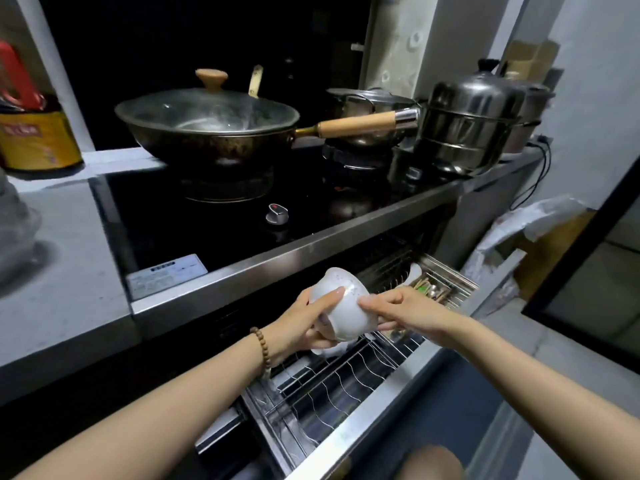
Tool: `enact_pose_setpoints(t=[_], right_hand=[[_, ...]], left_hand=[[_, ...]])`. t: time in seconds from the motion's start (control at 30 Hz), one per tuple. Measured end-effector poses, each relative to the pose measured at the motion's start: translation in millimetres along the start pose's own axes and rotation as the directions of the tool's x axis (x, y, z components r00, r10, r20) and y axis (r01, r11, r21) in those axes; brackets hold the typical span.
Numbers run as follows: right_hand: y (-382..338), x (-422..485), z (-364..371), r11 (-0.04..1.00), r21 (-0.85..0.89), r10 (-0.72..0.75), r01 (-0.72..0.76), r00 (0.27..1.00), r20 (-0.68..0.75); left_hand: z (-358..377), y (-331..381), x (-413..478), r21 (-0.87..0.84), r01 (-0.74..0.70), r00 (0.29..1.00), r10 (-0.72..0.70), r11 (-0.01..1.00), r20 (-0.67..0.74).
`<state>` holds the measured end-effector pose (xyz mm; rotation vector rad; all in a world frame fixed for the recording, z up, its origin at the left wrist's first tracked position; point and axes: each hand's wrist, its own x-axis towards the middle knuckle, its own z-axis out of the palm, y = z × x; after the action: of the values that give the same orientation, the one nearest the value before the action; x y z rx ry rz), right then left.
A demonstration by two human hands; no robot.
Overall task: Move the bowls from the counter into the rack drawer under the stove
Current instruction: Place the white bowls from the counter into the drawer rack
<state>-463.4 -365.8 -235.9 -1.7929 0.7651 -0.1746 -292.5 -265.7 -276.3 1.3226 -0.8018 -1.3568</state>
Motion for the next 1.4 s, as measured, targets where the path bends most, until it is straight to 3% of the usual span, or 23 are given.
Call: enact_pose_setpoints(t=[0.23,0.53,0.9,1.2,1.4], right_hand=[[69.6,49.3,14.0,0.991,-0.003,0.136,-0.136,0.989,0.057],[122.8,117.3,34.0,0.954,-0.033,0.3,-0.298,0.942,0.15],[164.5,177.4,40.9,0.922,-0.023,0.384,-0.385,0.909,0.16],[189.1,191.8,43.7,0.925,0.105,0.37,-0.366,0.929,-0.022],[200.2,193.8,46.2,0.898,0.139,0.428,-0.418,0.902,-0.06]], left_hand=[[-18.1,-68.4,37.7,-0.073,0.255,0.961,-0.261,0.964,-0.092],[-54.6,-131.7,89.5,-0.132,0.332,0.918,-0.352,0.934,-0.182],[-78.8,-176.6,137.0,-0.105,0.379,0.882,-0.393,0.919,-0.26],[-83.4,-190.2,159.5,-0.114,0.392,0.863,-0.408,0.913,-0.297],[-77.6,-198.5,169.5,-0.062,0.378,0.846,-0.371,0.924,-0.382]])
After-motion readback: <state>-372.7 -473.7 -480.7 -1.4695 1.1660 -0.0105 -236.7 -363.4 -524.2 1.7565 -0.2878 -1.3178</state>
